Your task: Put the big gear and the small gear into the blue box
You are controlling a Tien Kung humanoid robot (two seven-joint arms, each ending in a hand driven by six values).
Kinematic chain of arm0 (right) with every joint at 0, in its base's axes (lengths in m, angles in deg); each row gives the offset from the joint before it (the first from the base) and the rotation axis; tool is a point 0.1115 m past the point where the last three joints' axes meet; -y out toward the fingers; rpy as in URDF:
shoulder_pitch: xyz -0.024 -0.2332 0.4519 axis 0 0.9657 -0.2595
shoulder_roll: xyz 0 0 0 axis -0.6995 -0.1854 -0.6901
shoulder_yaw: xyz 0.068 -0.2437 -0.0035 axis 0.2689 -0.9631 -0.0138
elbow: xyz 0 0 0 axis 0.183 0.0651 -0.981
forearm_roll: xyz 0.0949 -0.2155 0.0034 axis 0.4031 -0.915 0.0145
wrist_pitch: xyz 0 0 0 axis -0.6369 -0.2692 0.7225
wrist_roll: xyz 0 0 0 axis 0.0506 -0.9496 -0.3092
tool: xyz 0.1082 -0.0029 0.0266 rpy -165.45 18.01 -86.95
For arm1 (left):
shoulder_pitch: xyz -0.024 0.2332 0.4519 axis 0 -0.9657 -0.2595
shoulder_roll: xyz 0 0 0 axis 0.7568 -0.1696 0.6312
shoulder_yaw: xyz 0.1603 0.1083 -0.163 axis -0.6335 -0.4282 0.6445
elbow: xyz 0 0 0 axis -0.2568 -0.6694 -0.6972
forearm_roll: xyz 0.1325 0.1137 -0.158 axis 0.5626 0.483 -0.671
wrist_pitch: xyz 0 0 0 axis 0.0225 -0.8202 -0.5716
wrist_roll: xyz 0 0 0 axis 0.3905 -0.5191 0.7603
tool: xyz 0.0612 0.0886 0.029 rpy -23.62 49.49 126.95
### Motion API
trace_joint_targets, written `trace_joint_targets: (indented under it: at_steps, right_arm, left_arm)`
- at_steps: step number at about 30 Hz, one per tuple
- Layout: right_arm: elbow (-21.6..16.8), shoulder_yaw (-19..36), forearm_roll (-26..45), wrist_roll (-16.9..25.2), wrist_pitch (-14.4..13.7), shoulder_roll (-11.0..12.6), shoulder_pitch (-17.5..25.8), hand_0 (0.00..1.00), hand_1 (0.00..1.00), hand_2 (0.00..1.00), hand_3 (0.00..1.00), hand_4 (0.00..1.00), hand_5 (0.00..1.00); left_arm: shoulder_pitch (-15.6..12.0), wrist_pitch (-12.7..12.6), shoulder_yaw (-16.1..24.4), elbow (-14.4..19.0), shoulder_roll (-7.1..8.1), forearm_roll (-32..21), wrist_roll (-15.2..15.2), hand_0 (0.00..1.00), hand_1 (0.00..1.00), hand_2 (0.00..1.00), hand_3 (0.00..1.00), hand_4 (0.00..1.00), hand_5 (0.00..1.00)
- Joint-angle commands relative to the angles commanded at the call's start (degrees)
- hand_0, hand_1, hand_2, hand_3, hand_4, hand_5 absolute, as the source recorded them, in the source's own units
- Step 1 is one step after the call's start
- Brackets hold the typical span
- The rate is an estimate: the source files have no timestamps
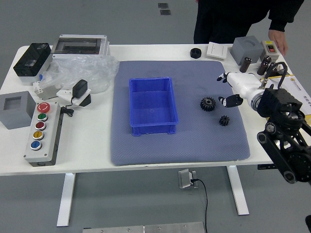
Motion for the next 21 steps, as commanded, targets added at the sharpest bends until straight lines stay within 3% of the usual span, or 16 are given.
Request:
trace_joint_targets:
  at_steps: [21]
  right_arm:
    - [4.57, -1.75, 0.0, 0.83, -1.92, -0.52, 2.88, 0.778, 0.728, 0.783, 0.767, 0.654, 0.11]
  left_arm:
    - [-0.03, 0.0, 0.27, 0.0, -0.09, 0.24, -0.02, 0.909, 0.902, 0.917, 0.907, 0.87, 0.567]
